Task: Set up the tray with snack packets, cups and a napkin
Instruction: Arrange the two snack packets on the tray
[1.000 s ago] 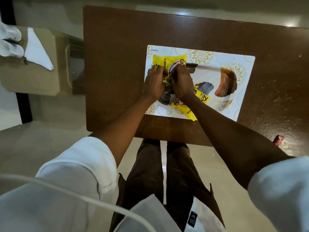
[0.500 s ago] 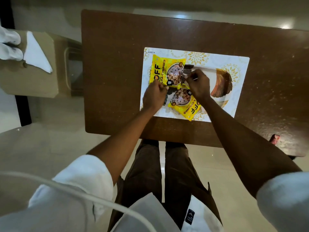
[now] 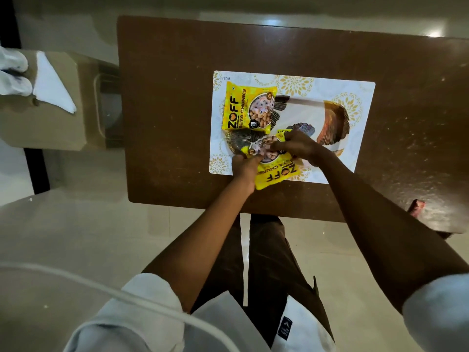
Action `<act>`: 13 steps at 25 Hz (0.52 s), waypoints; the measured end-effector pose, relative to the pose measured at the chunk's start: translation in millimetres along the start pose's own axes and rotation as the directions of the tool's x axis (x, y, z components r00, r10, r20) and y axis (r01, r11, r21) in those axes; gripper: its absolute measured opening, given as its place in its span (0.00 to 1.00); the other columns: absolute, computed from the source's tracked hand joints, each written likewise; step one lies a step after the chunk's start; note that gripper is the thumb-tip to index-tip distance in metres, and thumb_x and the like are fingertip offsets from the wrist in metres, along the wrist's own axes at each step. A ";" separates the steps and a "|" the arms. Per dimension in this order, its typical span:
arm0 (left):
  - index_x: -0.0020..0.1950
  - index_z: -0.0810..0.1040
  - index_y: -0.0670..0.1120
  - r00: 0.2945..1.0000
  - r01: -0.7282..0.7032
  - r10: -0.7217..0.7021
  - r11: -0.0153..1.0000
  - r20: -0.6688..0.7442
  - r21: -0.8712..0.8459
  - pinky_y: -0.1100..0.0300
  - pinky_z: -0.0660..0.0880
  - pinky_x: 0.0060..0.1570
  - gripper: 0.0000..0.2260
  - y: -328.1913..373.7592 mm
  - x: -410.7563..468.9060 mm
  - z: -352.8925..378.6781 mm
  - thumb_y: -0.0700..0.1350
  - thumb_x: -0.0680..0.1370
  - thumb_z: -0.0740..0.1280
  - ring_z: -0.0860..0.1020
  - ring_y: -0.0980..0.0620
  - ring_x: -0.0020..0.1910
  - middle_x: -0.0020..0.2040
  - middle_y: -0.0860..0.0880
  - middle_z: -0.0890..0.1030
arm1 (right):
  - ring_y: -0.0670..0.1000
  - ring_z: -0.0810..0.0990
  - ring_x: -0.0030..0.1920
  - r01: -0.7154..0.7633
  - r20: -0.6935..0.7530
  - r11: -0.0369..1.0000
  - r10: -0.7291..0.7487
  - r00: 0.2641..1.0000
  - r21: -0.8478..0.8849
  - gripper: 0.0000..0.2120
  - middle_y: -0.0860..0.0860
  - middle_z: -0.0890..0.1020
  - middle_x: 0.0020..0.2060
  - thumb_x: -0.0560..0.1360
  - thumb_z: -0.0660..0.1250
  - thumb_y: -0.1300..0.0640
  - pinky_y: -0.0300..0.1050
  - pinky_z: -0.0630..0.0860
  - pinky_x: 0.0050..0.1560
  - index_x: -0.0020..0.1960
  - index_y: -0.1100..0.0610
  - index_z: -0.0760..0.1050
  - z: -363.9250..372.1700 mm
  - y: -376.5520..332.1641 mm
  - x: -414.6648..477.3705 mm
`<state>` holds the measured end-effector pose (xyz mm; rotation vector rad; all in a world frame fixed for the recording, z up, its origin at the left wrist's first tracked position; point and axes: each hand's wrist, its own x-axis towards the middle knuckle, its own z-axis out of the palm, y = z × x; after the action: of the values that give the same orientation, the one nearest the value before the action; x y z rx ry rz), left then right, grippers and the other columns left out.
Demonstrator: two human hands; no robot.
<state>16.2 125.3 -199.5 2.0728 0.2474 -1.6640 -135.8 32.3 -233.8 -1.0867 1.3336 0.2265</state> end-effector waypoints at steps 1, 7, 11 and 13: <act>0.66 0.78 0.39 0.997 -0.075 0.075 0.997 0.002 -0.017 0.52 0.78 0.53 0.21 5.7 3.5 -7.1 0.43 0.75 0.78 0.82 0.43 0.60 0.62 0.42 0.84 | 0.45 0.76 0.27 -0.006 0.023 0.990 0.002 1.000 0.144 0.18 0.48 0.78 0.27 0.68 0.81 0.45 0.43 0.69 0.33 0.34 0.57 0.79 3.4 0.1 -4.4; 0.65 0.78 0.44 0.951 -0.310 0.310 0.951 0.014 -0.012 0.61 0.81 0.45 0.26 51.7 17.9 -54.3 0.49 0.70 0.82 0.85 0.52 0.53 0.57 0.47 0.86 | 0.61 0.85 0.59 -0.087 0.083 0.687 0.039 0.996 0.721 0.23 0.61 0.86 0.58 0.76 0.75 0.57 0.57 0.84 0.58 0.67 0.66 0.75 30.4 -4.5 -14.9; 0.68 0.78 0.48 0.962 -0.170 0.160 0.985 0.220 0.029 0.47 0.82 0.59 0.27 40.7 22.3 -62.2 0.53 0.71 0.80 0.84 0.46 0.60 0.60 0.47 0.86 | 0.61 0.84 0.61 -0.025 0.006 0.617 0.033 0.999 0.787 0.22 0.60 0.85 0.60 0.76 0.76 0.59 0.58 0.82 0.62 0.67 0.63 0.77 61.4 -2.7 -17.4; 0.65 0.80 0.48 0.945 -0.208 0.173 0.973 0.277 0.102 0.53 0.85 0.49 0.25 41.5 27.2 -64.6 0.48 0.71 0.81 0.86 0.49 0.57 0.57 0.49 0.87 | 0.58 0.85 0.50 0.019 -0.002 0.747 -0.025 1.000 0.664 0.19 0.58 0.86 0.49 0.72 0.80 0.53 0.54 0.80 0.56 0.59 0.59 0.82 69.9 -5.6 -19.1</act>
<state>96.7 114.8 -205.3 1.8647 -0.1509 -1.8521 -91.2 89.0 -224.7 -0.4830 1.2444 -0.2619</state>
